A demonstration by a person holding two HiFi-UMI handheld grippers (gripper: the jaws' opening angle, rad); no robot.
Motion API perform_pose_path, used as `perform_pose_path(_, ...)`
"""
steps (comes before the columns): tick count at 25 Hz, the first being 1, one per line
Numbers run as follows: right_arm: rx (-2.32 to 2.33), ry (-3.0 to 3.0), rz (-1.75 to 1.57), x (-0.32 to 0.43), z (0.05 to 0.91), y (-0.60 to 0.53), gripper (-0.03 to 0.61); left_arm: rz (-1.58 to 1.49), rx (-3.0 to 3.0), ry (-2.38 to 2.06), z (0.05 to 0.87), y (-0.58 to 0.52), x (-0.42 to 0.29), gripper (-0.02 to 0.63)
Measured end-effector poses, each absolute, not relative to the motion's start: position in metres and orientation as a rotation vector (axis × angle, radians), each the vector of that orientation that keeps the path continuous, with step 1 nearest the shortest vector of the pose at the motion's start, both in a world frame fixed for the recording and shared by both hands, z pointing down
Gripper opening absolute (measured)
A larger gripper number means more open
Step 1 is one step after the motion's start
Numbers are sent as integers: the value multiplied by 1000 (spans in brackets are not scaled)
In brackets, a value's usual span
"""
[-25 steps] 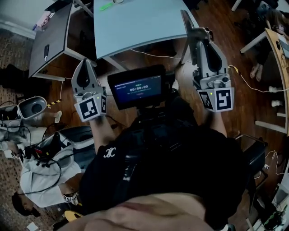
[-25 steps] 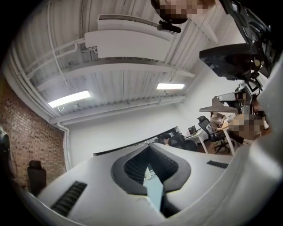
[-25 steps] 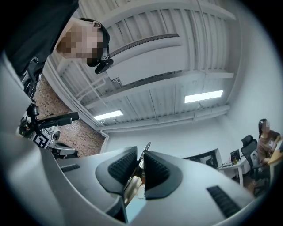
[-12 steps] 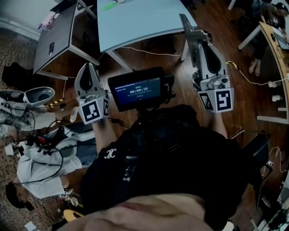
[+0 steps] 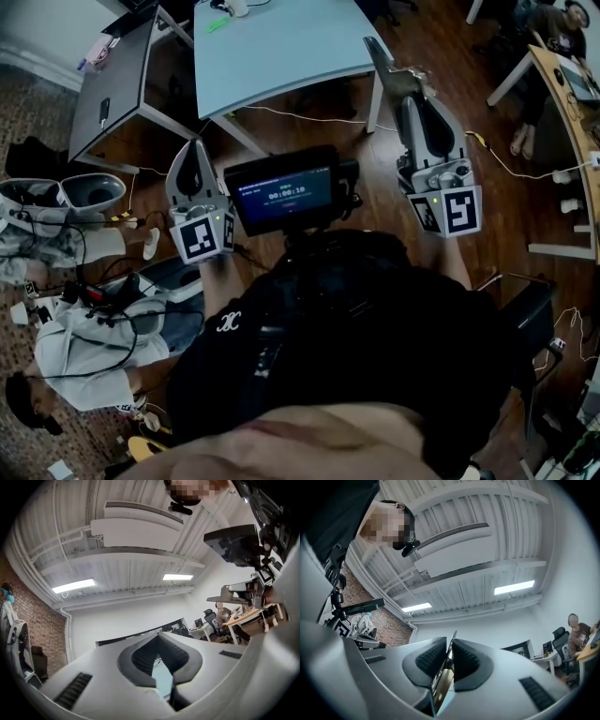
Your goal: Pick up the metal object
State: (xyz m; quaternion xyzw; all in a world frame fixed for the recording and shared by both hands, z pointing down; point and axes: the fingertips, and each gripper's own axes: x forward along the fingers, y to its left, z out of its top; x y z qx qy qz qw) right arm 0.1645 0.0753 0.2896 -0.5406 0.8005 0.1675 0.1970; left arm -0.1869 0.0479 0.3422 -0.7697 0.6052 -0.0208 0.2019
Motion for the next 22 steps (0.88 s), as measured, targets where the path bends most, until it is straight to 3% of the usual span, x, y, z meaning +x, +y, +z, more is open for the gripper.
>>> perform_pose_path(3, -1512, 2247, 462, 190, 290, 81, 25, -91, -2147, 1686, 342, 55, -158, 11)
perform_pose_path(22, -1479, 2325, 414, 176, 300, 79, 25, -34, -2148, 1716, 336, 54, -164, 11)
